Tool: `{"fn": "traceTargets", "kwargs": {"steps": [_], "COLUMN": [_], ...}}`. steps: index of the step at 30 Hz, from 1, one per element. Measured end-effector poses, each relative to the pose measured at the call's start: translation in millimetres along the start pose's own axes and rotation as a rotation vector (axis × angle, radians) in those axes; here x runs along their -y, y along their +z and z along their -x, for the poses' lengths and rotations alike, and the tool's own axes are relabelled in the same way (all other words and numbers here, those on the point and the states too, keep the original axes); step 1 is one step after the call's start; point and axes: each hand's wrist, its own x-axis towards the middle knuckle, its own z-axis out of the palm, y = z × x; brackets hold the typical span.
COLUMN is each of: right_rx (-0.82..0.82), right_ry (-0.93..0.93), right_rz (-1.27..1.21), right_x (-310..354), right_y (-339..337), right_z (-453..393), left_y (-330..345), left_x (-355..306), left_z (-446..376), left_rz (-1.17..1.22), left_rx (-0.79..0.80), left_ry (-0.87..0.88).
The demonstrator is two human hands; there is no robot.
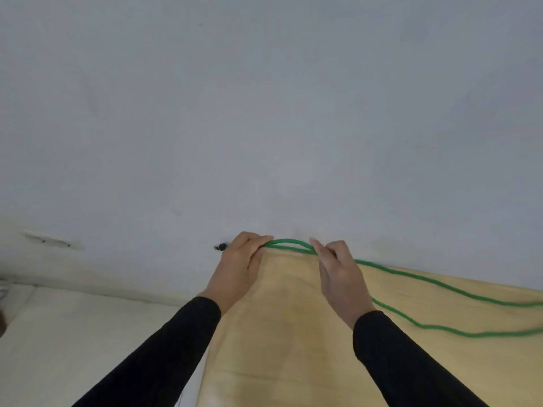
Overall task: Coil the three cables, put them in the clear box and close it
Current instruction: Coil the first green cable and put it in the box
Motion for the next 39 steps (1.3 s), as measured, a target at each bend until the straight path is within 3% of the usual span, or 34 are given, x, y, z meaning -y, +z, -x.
{"fn": "traceTargets", "kwargs": {"steps": [4, 7, 11, 14, 16, 19, 23, 26, 30, 35, 39], "right_rx": [-0.187, -0.275, -0.213, -0.178, -0.105, 0.032, 0.064, 0.010, -0.009, 0.118, 0.042], "right_ry": [-0.102, -0.164, -0.122, -0.060, -0.044, -0.141, -0.310, -0.378, -0.372, -0.222, -0.274], "right_rz": [-0.093, -0.141, -0.361, -0.394, -0.371, -0.289, -0.231, -0.186, -0.212, -0.395, -0.663], "right_x": [-4, -13, -38, -64, -74, -74, -58, -49, -49, -49, -47], "right_y": [-64, -109, -153, -175, -184, -200, -233, -271, -333, -397, -407], "right_z": [-18, -24, 2, 36, 55, 80, 97, 95, 76, 48, 40], "left_y": [4, 16, 18, 15, 18, 27, 49, 70, 83, 82, 68], "left_x": [-75, -137, -219, -272, -303, -334, -340, -341, -353, -376, -399], "left_z": [-4, -3, -8, -11, -12, -15, -17, -5, 21, 39, 36], "left_rz": [0.236, 0.610, 1.232, 1.618, 1.743, 1.696, 1.211, 0.764, 0.512, 0.655, 1.004], "left_rx": [0.074, 0.015, -0.104, -0.152, -0.187, -0.248, -0.363, -0.213, 0.094, 0.331, 0.397], "left_ry": [-0.068, -0.193, -0.278, -0.213, -0.137, -0.060, -0.046, 0.056, 0.187, 0.211, 0.137]}}
